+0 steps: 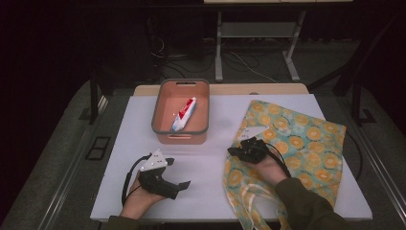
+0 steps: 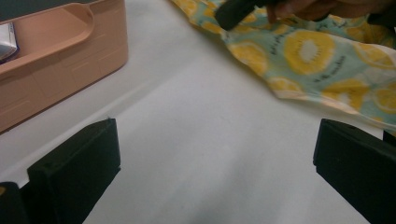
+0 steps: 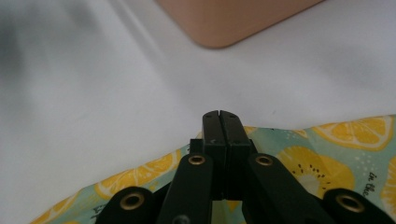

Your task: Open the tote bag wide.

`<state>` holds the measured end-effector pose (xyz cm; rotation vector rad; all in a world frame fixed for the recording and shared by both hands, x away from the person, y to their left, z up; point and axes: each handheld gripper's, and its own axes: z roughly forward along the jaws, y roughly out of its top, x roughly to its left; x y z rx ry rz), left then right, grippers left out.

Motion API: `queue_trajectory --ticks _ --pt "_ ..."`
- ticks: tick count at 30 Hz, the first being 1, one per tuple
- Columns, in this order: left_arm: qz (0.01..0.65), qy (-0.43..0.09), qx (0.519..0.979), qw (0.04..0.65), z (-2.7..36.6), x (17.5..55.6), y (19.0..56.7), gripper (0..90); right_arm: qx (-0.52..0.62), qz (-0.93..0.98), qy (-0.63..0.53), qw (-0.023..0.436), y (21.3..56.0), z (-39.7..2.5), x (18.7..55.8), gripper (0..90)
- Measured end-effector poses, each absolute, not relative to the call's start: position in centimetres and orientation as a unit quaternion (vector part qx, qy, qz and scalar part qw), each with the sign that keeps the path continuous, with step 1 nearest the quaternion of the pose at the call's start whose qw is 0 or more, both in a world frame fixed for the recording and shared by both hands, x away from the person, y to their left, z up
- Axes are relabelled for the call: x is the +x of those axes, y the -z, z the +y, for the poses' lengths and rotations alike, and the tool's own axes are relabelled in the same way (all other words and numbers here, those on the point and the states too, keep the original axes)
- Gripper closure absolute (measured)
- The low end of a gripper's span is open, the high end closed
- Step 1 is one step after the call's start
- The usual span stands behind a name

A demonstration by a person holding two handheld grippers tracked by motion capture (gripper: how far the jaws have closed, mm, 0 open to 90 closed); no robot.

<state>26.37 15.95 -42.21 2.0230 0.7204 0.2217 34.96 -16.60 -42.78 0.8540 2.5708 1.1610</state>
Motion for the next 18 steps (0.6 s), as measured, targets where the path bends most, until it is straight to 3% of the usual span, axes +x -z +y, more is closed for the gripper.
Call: queue_trajectory --ticks 8,10,11,13,18 --pt "0.295 -0.091 0.824 0.475 16.1 26.3 42.1 0.0 0.322 0.859 -0.384 0.108 42.7 -15.4 38.6 89.9" --pt "0.294 -0.09 0.825 0.475 16.1 26.3 42.2 0.0 0.324 0.857 -0.387 0.102 42.8 -15.6 38.8 86.1" --pt "0.294 -0.09 0.825 0.475 16.1 26.3 42.2 0.0 0.329 0.852 -0.393 0.104 42.4 -16.1 38.5 69.3" --pt "0.294 -0.089 0.825 0.474 16.1 26.3 42.2 0.0 0.331 0.846 -0.408 0.096 41.5 -16.7 38.0 58.2" --pt "0.292 -0.091 0.826 0.474 15.9 26.2 42.1 0.0 0.319 0.84 -0.428 0.095 39.1 -18.7 35.6 43.7"
